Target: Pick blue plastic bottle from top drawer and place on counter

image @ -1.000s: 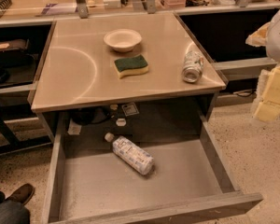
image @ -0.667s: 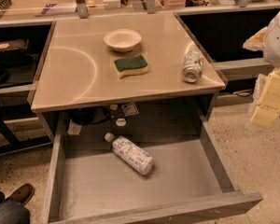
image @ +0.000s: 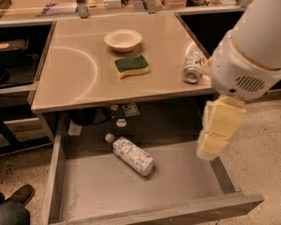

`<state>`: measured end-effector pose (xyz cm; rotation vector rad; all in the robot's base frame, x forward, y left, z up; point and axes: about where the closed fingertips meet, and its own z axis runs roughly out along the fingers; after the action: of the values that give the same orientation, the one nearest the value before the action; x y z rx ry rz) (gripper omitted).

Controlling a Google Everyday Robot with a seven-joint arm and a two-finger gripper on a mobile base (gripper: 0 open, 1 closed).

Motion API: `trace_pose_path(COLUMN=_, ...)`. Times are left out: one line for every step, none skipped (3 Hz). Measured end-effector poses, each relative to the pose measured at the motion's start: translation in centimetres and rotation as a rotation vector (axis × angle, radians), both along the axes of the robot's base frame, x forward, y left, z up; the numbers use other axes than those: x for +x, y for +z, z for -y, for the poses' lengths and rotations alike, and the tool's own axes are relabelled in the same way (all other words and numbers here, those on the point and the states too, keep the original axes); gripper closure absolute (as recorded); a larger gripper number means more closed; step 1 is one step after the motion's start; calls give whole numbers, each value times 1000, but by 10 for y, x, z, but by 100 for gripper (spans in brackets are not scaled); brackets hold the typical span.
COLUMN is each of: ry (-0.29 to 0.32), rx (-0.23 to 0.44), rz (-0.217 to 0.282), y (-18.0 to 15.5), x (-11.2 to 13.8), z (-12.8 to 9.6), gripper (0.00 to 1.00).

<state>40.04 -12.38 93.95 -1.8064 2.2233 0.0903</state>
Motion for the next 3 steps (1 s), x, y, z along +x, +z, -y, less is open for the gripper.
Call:
trace_pose_path(ry=70, rx=9, rz=-74, y=-27, x=-19, z=-45, gripper=0)
trace_pose_path(ry=81, rx=6, rz=-77, y=-30, x=-23, z=-51, gripper=0)
trace_pose_path(ry=91, rx=33, rz=-104, y=-39, x=-26, z=-63, gripper=0)
